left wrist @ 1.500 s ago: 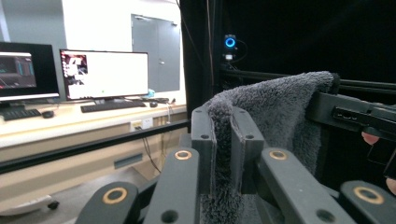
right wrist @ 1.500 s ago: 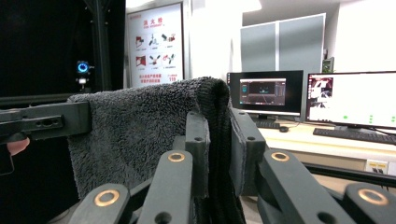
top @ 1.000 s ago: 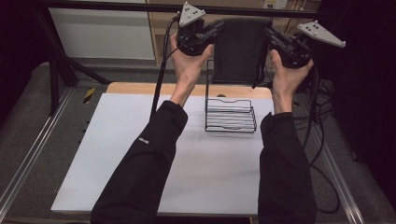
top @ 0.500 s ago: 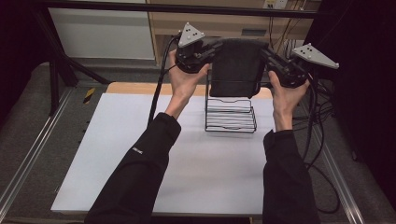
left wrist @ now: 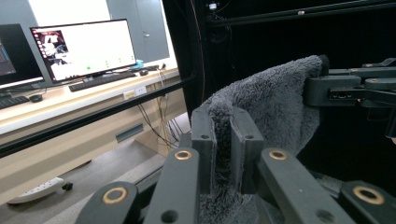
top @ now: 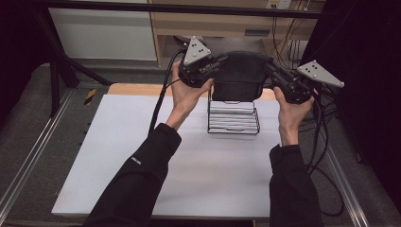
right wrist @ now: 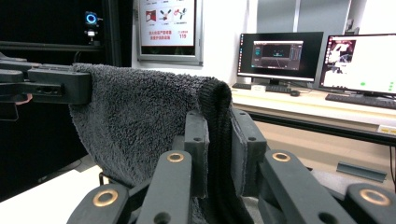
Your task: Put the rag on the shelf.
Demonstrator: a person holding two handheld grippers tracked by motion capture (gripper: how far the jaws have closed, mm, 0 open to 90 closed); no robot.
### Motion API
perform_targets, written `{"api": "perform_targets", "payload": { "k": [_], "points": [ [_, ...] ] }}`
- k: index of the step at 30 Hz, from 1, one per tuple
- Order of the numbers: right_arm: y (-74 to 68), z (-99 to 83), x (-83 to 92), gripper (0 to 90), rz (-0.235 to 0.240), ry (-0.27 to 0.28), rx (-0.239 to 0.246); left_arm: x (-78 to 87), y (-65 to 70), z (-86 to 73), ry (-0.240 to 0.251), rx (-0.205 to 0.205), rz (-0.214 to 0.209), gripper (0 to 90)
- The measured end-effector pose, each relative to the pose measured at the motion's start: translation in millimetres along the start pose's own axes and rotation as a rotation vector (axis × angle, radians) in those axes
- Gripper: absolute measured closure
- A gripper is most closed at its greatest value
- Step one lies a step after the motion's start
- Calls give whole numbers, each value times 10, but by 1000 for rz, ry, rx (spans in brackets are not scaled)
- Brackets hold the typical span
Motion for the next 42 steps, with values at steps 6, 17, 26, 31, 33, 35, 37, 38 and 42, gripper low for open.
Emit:
{"api": "perform_targets", "payload": {
  "k": [6, 17, 26, 31, 33, 35, 37, 38, 42],
  "points": [
    [-19, -175, 100, 791, -1, 13, 4, 38, 134, -122, -4, -27, 2, 816],
    [-10, -398, 176, 762, 26, -49, 6, 96, 273, -372, -60, 2, -32, 804],
    [7, -557, 308, 608, 9, -200, -22, 160, 413, -580, -169, 27, -45, 729],
    [17, -648, 357, 576, 4, -256, -30, 175, 468, -710, -204, 32, -59, 704],
    [14, -668, 362, 572, 6, -266, -33, 177, 476, -736, -208, 35, -59, 703],
    [7, -684, 364, 561, 9, -272, -33, 183, 483, -762, -212, 42, -63, 700],
    [3, -708, 365, 552, 10, -280, -40, 192, 492, -800, -224, 50, -65, 689],
    [2, -719, 366, 544, 8, -284, -40, 196, 499, -828, -228, 63, -72, 681],
    [-5, -792, 367, 527, 11, -307, -48, 185, 518, -922, -253, 82, -80, 653]
  ]
}}
Point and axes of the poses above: each handheld gripper's, and its own axes: x roughly backward along the jaws, z roughly out of its top, y roughly to its right, the point moved 6 cm from there along -x, roughly forward along the jaws, and after that the axes turned 10 degrees about -x, right-handed, at the moved point
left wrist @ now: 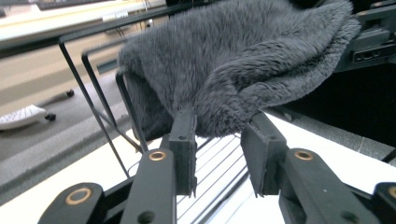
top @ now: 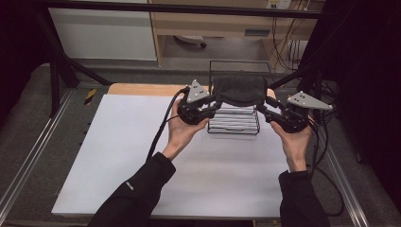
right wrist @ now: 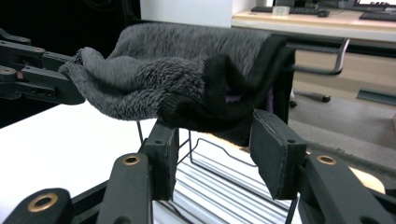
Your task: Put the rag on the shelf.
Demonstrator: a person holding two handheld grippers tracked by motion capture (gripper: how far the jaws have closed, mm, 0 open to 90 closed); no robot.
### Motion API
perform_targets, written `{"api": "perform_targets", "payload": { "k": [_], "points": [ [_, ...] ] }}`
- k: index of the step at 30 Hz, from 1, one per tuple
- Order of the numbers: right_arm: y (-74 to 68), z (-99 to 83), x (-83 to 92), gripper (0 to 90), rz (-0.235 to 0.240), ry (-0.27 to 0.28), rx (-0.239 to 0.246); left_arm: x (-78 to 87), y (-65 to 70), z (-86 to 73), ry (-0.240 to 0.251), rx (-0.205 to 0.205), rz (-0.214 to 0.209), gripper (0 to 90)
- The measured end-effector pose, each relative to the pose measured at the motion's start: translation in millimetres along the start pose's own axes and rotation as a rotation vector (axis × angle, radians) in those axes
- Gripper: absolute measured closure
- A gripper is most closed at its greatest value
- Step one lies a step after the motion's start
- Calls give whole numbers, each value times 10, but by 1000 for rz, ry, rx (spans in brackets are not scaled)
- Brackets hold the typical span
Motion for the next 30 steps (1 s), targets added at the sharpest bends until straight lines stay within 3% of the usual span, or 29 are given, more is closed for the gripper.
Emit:
{"api": "perform_targets", "payload": {
  "k": [12, 17, 22, 30],
  "points": [
    [100, -279, -148, 416, -25, -56, -32, -161, 13, -264, -71, 74, -28, 584],
    [174, -405, -183, 349, -42, -77, -54, -175, -24, -375, -101, 104, -39, 506],
    [163, -531, -177, 236, -24, -81, -79, -90, -61, -493, -126, 108, -42, 410],
    [-18, -621, -144, 110, 33, -125, -83, 198, -152, -750, -178, 121, -59, 281]
  ]
}}
Point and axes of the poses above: each handheld gripper's, and its own axes: x roughly backward along the jaws, z roughly out of its top, y roughly to its right, the point moved 6 cm from there along -x, roughly forward along the jaws, and after that the axes turned 10 degrees about -x, right-handed, at the moved point
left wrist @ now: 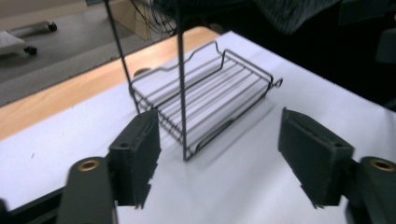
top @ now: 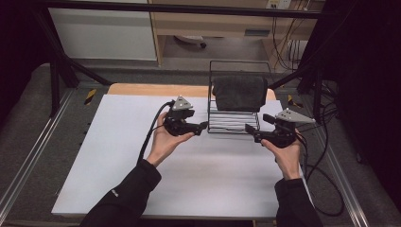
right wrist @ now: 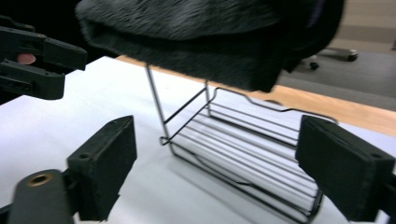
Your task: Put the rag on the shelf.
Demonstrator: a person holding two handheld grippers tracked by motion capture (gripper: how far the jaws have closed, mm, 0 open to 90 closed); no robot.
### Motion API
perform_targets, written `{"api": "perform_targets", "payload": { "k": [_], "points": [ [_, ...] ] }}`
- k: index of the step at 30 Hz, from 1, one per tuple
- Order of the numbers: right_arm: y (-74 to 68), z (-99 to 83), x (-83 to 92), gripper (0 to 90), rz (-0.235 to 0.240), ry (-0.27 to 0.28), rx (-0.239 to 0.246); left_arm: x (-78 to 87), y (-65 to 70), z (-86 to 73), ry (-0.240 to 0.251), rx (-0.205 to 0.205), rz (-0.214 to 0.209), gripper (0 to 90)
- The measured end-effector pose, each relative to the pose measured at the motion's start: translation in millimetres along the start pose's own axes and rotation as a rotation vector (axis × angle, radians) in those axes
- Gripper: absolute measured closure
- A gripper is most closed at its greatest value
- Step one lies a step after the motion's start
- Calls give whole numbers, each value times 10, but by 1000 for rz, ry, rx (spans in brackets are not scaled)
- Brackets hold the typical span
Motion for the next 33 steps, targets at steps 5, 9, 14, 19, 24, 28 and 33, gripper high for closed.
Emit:
{"api": "perform_targets", "payload": {
  "k": [5, 9, 14, 19, 24, 28, 33],
  "points": [
    [-145, -84, -11, 46, 32, -39, 5, 206, -62, -239, -6, 23, -3, 231],
    [-242, -173, -22, 19, 54, -66, 3, 387, -113, -454, -13, 35, 11, 182],
    [-323, -266, -20, 8, 69, -86, -7, 634, -176, -718, -28, 49, 37, 113],
    [-382, -423, -66, 6, 74, -121, 2, 814, -238, -1010, -56, 61, 64, 82],
    [-397, -615, -117, 6, 81, -162, 14, 933, -264, -1331, -86, 67, 84, 77],
    [-359, -791, -139, 6, 92, -194, -7, 1022, -282, -1555, -90, 78, 87, 78],
    [-274, -1001, -119, 7, 102, -231, -15, 1120, -313, -1752, -91, 95, 87, 80]
  ]
}}
Point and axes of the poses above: each handheld gripper's, and its own axes: x roughly backward along the jaws, z roughly out of its top, y roughly to its right, the point moved 6 cm from there along -x, roughly forward along the jaws, and after that the axes turned 10 degrees about -x, right-handed, at the moved point
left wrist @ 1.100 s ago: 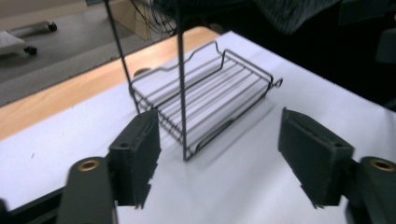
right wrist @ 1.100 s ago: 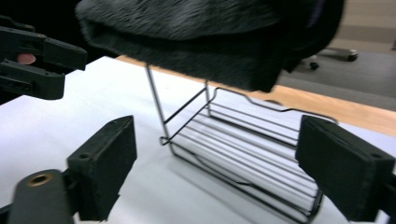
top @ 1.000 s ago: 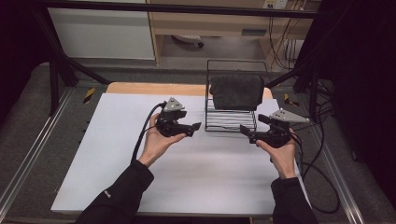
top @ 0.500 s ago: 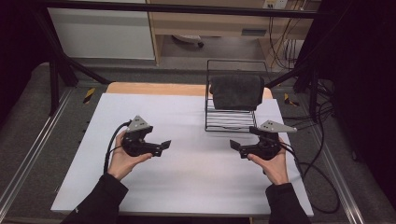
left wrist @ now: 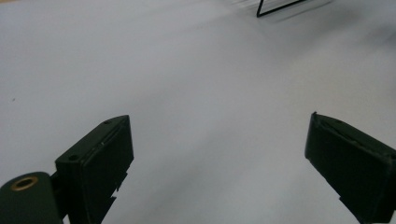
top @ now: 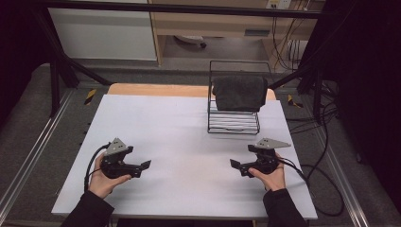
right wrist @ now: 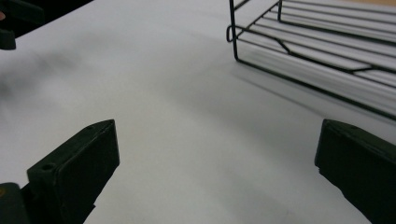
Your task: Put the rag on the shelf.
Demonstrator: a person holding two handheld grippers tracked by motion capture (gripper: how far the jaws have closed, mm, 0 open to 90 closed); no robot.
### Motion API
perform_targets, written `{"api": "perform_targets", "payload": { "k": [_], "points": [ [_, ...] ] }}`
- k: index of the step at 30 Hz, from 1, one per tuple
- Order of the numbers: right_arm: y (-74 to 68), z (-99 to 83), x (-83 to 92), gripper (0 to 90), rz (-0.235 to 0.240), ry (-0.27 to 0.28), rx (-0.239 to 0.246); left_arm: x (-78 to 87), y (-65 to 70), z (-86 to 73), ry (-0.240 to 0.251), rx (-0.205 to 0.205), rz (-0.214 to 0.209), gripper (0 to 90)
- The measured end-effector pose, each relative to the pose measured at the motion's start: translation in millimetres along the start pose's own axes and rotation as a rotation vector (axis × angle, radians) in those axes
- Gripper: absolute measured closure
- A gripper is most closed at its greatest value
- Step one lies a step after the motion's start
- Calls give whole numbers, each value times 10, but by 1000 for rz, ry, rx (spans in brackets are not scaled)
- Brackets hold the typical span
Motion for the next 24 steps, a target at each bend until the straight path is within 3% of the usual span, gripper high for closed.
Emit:
{"api": "perform_targets", "payload": {
  "k": [11, 18, 24],
  "points": [
    [189, -314, 143, 7, -15, -6, -16, 38, -39, -363, -47, -4, -5, 86],
    [298, -423, 110, 7, -28, -49, -20, 24, -75, -425, -56, -7, 1, 87],
    [288, -449, 88, 9, -20, -70, -18, 27, -100, -444, -61, -1, 8, 87]
  ]
}}
Point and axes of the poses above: each handheld gripper's, and its own axes: x roughly backward along the jaws, z roughly out of its top, y roughly to its right, the point moved 6 cm from there along -x, roughly forward along the jaws, and after that the axes turned 10 degrees about -x, right-handed, at the moved point
